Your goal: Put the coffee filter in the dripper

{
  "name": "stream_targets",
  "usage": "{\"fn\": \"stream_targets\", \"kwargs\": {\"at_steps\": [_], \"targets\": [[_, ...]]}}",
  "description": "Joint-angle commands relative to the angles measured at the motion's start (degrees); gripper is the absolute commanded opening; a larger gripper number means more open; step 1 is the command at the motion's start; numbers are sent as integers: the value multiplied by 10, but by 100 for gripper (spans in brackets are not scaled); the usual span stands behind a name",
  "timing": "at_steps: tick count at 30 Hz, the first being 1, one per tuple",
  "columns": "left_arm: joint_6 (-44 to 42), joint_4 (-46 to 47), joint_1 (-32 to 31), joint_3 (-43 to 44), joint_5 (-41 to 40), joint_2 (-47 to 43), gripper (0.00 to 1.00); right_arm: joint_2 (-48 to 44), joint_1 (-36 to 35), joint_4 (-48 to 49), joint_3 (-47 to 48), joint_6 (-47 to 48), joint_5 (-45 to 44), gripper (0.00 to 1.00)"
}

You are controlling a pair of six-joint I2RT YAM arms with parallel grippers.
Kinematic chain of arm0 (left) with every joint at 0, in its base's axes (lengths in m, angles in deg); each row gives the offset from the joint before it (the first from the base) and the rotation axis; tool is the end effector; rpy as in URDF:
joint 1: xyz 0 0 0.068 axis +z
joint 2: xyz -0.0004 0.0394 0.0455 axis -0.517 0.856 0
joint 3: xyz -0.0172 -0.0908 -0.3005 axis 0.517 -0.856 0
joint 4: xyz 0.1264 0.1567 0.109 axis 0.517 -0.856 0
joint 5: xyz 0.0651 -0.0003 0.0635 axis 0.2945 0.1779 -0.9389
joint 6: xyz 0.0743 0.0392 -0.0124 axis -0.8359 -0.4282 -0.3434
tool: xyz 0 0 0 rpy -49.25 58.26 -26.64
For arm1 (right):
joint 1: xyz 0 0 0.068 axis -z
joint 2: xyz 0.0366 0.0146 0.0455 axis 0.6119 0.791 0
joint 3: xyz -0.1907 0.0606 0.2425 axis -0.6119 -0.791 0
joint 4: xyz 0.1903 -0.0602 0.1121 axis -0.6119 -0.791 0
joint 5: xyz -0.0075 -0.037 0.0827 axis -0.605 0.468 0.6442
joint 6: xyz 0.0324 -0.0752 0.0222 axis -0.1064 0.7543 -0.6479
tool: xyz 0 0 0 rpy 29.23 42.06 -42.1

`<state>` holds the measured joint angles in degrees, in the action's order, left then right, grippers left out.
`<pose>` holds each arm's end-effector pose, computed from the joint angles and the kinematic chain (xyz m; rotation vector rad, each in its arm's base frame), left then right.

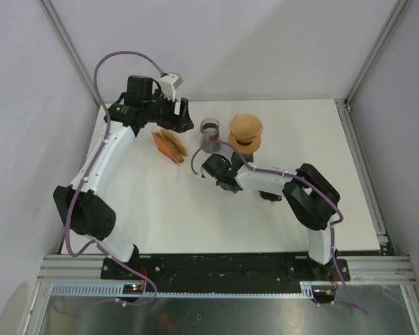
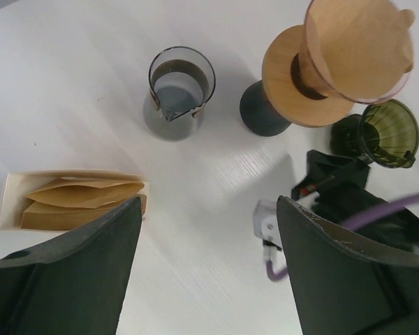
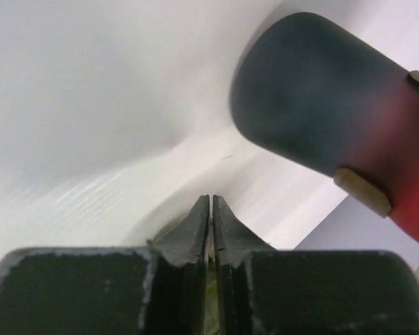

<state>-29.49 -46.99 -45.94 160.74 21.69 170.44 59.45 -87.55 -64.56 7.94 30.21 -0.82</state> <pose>0.3296 -0.1203 0.4114 0.5844 2.1230 -0.6047 0.2843 0.2741 0.1968 -1.6020 2.0236 -0.6794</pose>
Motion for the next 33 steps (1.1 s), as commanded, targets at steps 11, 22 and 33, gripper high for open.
{"fn": "stream_targets", "kwargs": {"at_steps": [11,22,33], "targets": [[-35,14,-11,76,-93,120,82,-229,-56,-59,-19,-78,158,36],[-38,13,-44,150,-131,211,87,-419,-15,-23,-56,-140,268,97],[-29,14,-71,227,-169,291,83,-553,65,8,-104,-184,281,99]]}}
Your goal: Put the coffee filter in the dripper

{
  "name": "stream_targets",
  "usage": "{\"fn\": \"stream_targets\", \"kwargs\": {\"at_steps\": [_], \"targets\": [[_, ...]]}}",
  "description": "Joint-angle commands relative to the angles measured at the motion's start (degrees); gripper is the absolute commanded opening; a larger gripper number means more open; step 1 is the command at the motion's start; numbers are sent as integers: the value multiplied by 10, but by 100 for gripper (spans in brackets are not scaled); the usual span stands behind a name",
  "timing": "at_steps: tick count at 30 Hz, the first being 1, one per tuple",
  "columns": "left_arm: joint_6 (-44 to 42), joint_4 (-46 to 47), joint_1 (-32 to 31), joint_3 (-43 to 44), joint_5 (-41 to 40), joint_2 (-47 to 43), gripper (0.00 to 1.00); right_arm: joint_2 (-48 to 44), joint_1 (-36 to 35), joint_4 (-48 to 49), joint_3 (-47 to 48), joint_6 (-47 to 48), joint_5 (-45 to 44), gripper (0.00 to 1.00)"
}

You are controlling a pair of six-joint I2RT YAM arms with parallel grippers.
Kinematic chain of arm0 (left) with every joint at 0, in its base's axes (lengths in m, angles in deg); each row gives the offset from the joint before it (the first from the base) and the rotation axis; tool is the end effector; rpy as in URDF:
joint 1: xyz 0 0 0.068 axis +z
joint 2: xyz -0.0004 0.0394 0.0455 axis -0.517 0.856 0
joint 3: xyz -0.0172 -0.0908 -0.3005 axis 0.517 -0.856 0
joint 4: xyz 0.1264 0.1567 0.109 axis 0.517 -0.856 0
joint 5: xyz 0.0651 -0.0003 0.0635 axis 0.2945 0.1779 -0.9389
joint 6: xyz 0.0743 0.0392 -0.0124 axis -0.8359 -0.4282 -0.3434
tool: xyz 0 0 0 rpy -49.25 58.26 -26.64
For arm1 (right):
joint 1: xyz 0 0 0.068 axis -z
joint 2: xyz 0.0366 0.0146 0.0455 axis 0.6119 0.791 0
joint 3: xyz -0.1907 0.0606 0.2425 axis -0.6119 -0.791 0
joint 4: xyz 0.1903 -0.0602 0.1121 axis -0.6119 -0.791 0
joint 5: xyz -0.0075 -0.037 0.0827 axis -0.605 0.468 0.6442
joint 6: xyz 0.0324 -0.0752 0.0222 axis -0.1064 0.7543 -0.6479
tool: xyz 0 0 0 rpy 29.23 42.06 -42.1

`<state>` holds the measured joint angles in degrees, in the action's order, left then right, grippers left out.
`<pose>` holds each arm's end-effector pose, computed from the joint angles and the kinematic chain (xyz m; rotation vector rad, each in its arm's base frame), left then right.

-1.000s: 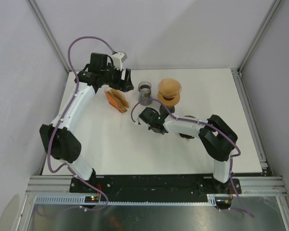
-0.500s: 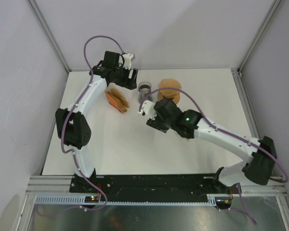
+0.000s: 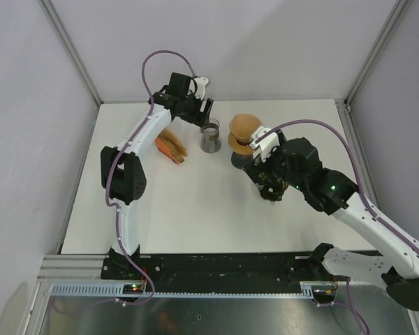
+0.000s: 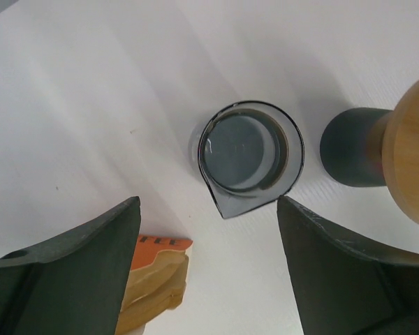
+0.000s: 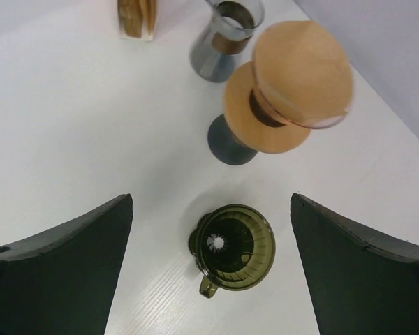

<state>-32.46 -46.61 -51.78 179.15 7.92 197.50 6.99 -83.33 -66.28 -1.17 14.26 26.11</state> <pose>0.4508 -0.1860 0.3217 0.6411 2.2735 -0.3648 0.1448 0.1369 0.3999 -0.9989 1.7356 0.2040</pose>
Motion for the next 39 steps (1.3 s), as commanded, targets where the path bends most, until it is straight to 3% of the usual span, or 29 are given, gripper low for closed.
{"fn": "stream_targets", "kwargs": {"at_steps": [1,6,20,25,28,39], "targets": [[2,10,-13,48,-39,27,81,-34,27,24,-17,-25,13,99],[2,10,-16,83,-71,60,68,-51,34,17,-31,-26,21,99],[0,9,-21,86,-57,102,40,-61,40,15,-43,-26,20,99],[4,9,-21,76,-51,97,14,-64,43,15,-45,-26,21,99],[4,9,-22,55,-37,78,3,-66,44,14,-46,-28,19,99],[-11,9,-21,-109,27,-66,0,-53,101,24,-51,-95,-48,99]]}}
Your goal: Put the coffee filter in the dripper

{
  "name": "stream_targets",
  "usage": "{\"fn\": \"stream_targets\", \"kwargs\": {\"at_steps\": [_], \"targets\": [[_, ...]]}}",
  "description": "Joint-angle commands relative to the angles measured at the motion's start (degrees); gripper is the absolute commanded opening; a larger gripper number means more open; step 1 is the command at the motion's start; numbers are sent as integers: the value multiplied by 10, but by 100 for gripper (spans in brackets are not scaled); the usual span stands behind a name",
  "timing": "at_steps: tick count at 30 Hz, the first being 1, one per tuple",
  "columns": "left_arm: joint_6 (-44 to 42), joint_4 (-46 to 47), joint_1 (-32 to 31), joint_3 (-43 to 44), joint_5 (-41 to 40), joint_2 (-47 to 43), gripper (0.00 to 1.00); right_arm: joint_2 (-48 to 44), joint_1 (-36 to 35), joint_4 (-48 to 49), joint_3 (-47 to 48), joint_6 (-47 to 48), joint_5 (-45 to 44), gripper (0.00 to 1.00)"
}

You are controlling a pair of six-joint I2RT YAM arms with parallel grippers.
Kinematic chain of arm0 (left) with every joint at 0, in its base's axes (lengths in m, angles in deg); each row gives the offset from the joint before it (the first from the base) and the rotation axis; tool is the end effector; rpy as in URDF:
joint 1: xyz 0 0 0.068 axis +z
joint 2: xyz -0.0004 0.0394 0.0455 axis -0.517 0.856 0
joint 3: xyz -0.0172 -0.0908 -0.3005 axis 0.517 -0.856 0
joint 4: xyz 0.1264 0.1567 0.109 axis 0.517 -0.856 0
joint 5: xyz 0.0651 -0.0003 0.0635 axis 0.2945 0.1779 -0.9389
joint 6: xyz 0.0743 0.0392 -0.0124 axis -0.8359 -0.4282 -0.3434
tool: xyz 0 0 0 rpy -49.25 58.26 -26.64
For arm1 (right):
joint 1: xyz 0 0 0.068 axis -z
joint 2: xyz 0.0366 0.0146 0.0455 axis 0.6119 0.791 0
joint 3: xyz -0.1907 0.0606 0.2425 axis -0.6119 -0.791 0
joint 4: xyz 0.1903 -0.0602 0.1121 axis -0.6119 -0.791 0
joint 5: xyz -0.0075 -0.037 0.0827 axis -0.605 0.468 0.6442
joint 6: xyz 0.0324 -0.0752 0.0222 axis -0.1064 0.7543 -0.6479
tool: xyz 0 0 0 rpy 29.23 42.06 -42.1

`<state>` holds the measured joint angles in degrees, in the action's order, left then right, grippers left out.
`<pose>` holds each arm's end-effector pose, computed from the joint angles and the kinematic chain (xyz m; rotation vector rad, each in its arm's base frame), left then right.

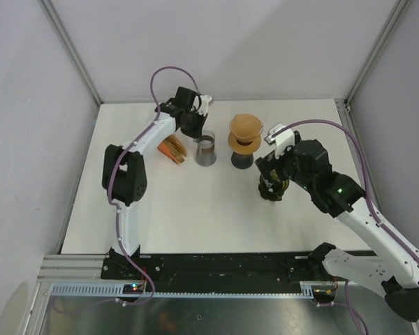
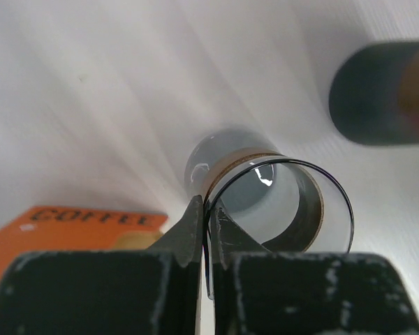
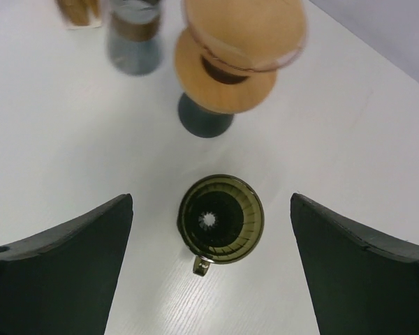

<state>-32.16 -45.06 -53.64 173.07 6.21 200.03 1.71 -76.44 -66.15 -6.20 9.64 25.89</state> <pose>0.4477 -0.1995 0.2700 0.6783 2.3944 -0.3404 0.1420 0.1036 0.3861 -0.8137 1.8206 0.1763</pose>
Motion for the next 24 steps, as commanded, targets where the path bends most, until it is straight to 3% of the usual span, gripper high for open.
{"fn": "stream_targets", "kwargs": {"at_steps": [1,12,16,24], "targets": [[-15,-6,-3,-64,52,-106,0,0,51,25,-2,-61,-50,99],[-42,16,-41,-231,128,-248,0,-3,275,40,-98,-277,8,99],[-55,39,-80,-271,119,-277,0,-18,312,67,-151,-318,50,96],[-76,78,-136,-323,115,-289,0,2,319,102,-208,-331,103,84]]}}
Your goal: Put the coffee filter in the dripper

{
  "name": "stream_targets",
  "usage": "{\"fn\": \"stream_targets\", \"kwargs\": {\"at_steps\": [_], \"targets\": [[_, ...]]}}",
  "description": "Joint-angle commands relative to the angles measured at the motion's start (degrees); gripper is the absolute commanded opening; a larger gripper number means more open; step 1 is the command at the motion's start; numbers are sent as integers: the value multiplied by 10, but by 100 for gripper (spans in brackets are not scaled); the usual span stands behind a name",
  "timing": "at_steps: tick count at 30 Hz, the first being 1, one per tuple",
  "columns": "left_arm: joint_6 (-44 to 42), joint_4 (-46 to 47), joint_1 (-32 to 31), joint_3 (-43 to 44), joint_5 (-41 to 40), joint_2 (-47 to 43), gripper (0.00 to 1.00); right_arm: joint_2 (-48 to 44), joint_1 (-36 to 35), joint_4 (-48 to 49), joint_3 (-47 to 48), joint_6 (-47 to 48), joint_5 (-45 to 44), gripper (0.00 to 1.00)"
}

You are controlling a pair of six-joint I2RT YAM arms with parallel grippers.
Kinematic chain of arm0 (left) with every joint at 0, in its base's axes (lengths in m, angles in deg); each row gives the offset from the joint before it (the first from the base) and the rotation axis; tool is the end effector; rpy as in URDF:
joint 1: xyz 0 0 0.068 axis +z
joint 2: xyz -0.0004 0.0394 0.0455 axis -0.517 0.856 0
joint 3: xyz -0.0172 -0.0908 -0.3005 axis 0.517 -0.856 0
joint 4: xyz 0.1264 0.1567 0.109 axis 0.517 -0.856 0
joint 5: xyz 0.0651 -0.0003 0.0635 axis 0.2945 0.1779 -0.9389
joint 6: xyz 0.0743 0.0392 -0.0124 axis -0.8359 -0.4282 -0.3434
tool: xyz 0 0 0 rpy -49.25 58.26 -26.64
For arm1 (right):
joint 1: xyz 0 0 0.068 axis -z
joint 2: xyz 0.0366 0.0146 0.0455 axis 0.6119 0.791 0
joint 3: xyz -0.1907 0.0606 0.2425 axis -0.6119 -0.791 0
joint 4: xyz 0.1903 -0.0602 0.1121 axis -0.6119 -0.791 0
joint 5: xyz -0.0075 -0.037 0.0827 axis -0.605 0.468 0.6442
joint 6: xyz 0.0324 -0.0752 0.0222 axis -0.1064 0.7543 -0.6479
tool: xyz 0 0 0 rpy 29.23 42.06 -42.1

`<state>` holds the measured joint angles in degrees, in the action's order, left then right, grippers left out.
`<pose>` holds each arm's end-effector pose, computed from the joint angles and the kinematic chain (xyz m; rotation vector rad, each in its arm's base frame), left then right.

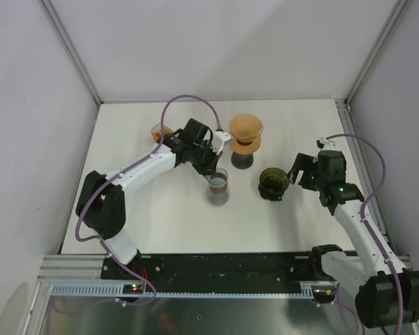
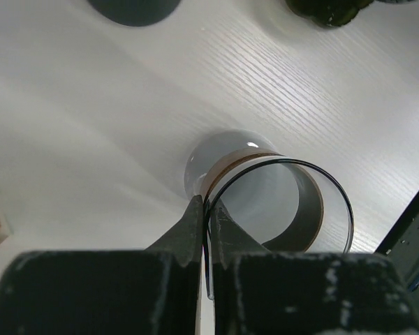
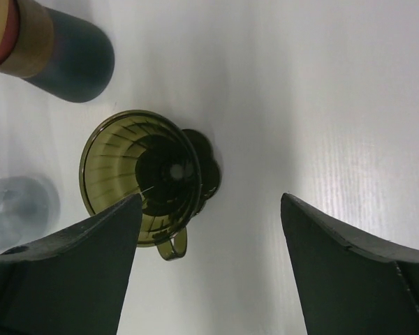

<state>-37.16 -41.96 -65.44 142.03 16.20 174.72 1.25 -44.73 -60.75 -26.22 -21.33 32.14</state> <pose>0.2793 -0.2215 0.2905 1.1042 2.2930 -0.6041 0.1706 0.0211 0.2810 0.2054 2.2405 0.2318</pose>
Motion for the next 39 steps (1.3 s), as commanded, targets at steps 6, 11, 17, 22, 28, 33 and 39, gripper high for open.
{"fn": "stream_targets", "kwargs": {"at_steps": [6,11,17,22,28,33,39], "targets": [[-41,73,-40,-39,12,-40,0,44,1,64,-19,-22,44,77],[-43,91,-46,-50,6,-40,0,76,-2,80,-25,-22,45,71],[-51,107,-48,-65,17,-46,4,110,-24,98,-25,-20,19,69],[-53,110,-48,-63,8,-53,17,140,-35,108,-25,-13,18,61],[-41,110,-48,-52,-11,-61,32,163,-39,119,-25,-5,17,43],[-20,98,-48,-30,-16,-65,48,181,-40,126,-25,2,17,21],[-14,66,-47,1,-45,-70,65,176,-37,119,-24,17,22,1]]}}
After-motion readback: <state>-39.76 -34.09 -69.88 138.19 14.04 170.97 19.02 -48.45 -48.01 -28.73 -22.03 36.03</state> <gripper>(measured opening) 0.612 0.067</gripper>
